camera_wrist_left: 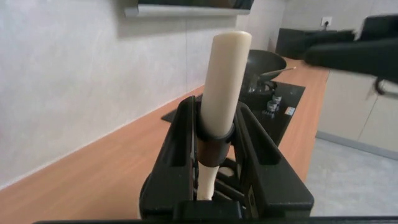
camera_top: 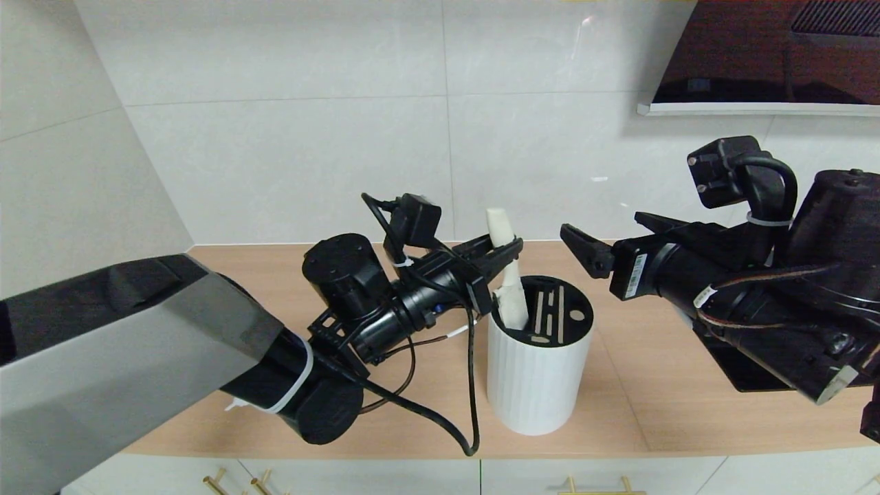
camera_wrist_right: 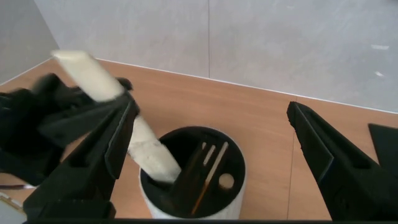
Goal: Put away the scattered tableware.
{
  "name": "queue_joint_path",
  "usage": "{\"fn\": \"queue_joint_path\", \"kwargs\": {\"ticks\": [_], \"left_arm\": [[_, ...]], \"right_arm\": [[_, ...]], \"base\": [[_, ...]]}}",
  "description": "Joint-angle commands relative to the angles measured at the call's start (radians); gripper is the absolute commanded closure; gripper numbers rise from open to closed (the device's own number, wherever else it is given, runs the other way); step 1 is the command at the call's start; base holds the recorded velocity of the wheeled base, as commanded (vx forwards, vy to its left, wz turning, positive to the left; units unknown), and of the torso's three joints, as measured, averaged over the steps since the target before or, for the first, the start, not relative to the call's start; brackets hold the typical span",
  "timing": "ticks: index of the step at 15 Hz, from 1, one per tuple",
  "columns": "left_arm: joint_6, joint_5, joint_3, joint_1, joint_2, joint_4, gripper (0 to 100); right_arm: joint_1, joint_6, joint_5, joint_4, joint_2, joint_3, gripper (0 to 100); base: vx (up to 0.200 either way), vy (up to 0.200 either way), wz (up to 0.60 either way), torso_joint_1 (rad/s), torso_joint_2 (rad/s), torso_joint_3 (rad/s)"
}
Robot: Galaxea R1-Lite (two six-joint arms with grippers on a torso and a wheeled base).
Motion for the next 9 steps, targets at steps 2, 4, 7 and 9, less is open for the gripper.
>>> {"fn": "queue_joint_path", "kwargs": {"ticks": [2,4,7,9], "left_arm": [[-0.006,0.009,-0.018,-0.003,0.043,-0.002,100],[-0.007,0.009,-0.018,-0.01,0.049,-0.002,100],[-0.007,0.011,-0.018,-0.032,0.069,-0.004,100],[-0.007,0.011,-0.02,-0.035,0.081,-0.004,100]], "right_arm": [[0.0,-0.001,0.0,0.0,0.003,0.0,0],[0.0,-0.001,0.0,0.0,0.003,0.0,0],[0.0,0.001,0.0,0.0,0.003,-0.002,0],[0.0,-0.001,0.0,0.0,0.003,0.0,0]], "base": [[0.0,0.0,0.0,0.0,0.0,0.0],[0.0,0.0,0.0,0.0,0.0,0.0],[0.0,0.0,0.0,0.0,0.0,0.0],[0.0,0.0,0.0,0.0,0.0,0.0]]}}
